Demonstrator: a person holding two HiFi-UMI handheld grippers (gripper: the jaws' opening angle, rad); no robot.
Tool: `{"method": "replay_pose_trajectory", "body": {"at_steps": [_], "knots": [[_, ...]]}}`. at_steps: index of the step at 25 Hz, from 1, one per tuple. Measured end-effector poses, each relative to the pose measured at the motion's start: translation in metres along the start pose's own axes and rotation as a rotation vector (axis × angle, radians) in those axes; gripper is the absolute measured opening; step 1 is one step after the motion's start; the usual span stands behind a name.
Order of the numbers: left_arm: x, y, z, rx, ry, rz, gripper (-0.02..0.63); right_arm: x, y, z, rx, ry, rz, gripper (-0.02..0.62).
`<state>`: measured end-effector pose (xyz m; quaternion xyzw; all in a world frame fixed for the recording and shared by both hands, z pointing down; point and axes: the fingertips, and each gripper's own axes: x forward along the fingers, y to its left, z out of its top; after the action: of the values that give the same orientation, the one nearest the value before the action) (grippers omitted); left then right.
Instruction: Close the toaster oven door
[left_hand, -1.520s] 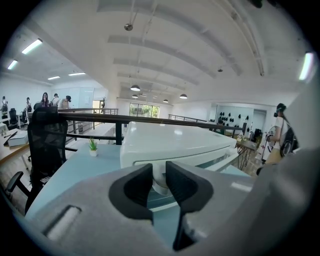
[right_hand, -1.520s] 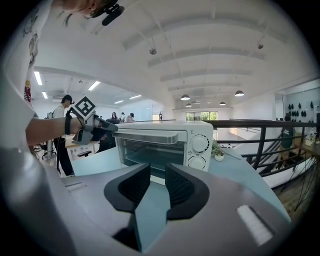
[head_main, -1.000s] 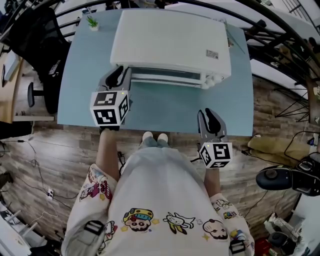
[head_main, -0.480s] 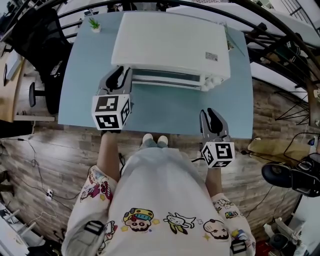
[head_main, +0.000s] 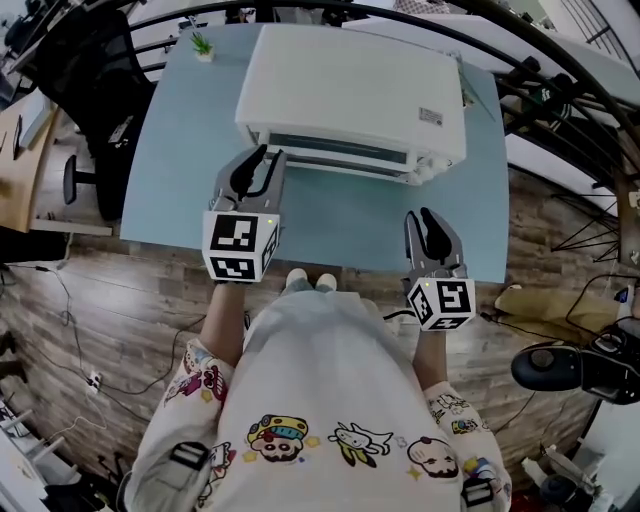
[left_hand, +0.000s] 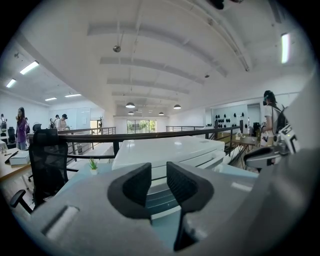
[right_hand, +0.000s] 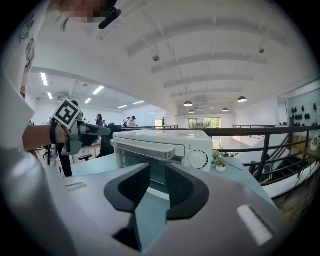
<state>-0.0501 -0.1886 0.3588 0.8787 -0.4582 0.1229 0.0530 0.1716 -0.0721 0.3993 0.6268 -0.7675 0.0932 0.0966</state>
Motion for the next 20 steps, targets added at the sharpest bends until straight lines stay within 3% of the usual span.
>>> {"method": "replay_pose_trajectory", "body": {"at_steps": [9,20], "knots": [[-0.027,-0.023,-0.006,0.007,-0.025,-0.038,0.092,0.002,0.009,0.013,-0.018,-0.029,0.03,0.103],[-0.042,-0.059,-0.048,-0.02,0.027,-0.147,0.091,0.0,0.018,0.006,-0.013,-0.006,0.042,0.081]]}}
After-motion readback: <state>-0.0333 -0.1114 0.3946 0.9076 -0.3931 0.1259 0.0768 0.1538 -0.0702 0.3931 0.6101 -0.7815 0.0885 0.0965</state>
